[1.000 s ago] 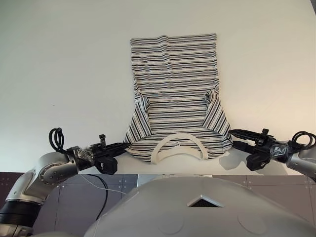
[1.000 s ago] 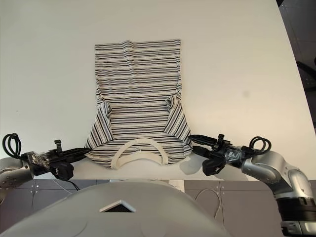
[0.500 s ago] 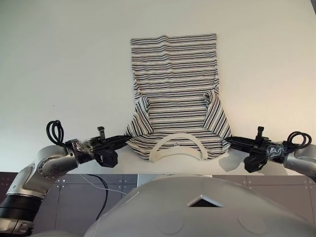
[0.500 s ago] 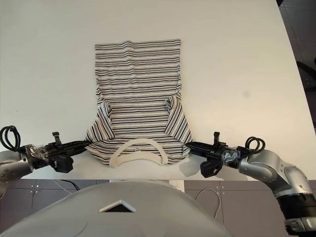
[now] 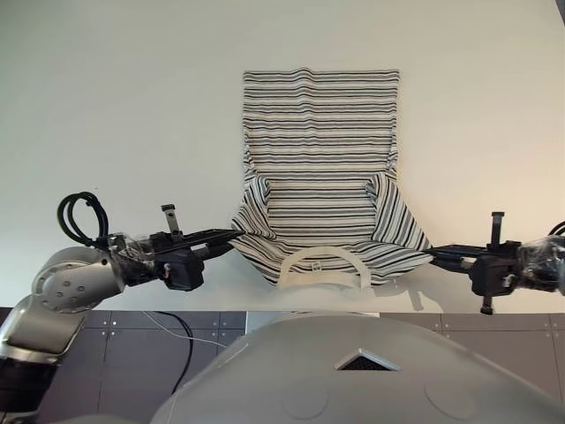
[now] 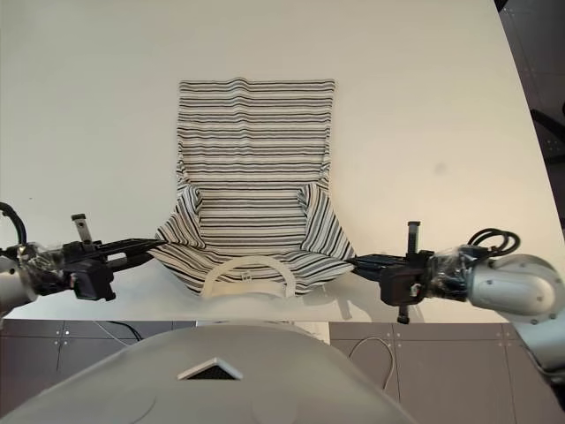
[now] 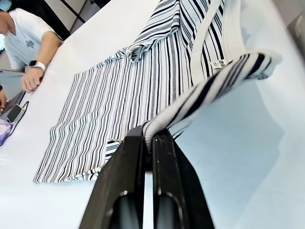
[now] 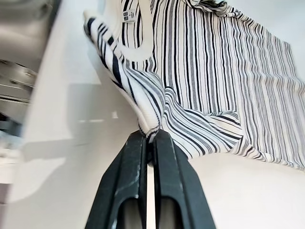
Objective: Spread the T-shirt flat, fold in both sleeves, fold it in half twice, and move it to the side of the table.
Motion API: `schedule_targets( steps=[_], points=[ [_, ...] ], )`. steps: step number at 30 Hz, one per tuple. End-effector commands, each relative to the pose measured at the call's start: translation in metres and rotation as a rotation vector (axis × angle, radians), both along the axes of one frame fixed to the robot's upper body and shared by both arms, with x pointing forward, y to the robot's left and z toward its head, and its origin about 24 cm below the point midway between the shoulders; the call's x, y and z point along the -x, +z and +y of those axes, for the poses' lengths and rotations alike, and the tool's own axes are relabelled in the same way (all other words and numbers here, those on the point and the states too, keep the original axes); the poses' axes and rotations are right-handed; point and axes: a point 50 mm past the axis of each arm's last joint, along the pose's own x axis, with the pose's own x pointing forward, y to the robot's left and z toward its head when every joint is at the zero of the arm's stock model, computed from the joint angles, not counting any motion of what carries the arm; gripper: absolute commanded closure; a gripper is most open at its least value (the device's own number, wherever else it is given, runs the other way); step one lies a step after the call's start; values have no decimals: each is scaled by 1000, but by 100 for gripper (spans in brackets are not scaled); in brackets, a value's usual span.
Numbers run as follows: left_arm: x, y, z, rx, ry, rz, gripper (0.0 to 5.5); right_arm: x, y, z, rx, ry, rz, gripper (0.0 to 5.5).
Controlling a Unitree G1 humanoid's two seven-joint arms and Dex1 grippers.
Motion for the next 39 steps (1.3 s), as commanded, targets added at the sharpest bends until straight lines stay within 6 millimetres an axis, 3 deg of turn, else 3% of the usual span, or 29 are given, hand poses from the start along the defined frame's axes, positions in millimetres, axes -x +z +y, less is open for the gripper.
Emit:
schedule_targets(
  steps=[1,3,5,7,9,13,17,22,25,27,28,30,32,35,39],
  points=[
    [21,15,4,4,-1,152,540,26,15,-1,37,-3,147,535],
    [24,23,5,31,28,194,540,37,22,-3,41,-47,194,535],
    [16,28,3,61,72,181,540,28,30,-3,13,-99,167,535],
    [-9,29,-2,88,134,118,540,-2,33,-5,-15,-154,72,535],
    [-42,25,-9,101,199,45,540,-45,31,-9,-51,-237,-24,535],
    [-104,15,-17,104,320,-29,540,-115,17,-17,-112,-381,-49,535],
    [-150,0,-22,70,418,-46,540,-165,2,-17,-111,-465,-41,535],
    [-198,-4,-28,73,504,-65,540,-222,5,-9,-129,-548,-72,535],
    [-212,-17,-30,39,525,-38,540,-233,-9,-8,-69,-578,-43,535],
    [-208,-47,-30,-72,496,30,540,-232,-32,-5,20,-579,0,535],
    [-202,-63,-31,-133,468,60,514,-229,-44,-3,56,-576,18,540],
    [-197,-80,-31,-185,447,59,482,-223,-60,-3,83,-579,51,503],
    [-205,-78,-29,-129,530,-2,457,-220,-66,-8,57,-631,67,470],
    [-225,-52,-24,109,698,-118,415,-227,-58,-18,-116,-831,43,419],
    [-231,-38,-29,280,732,-126,395,-234,-49,-19,-346,-969,75,414]
  ],
)
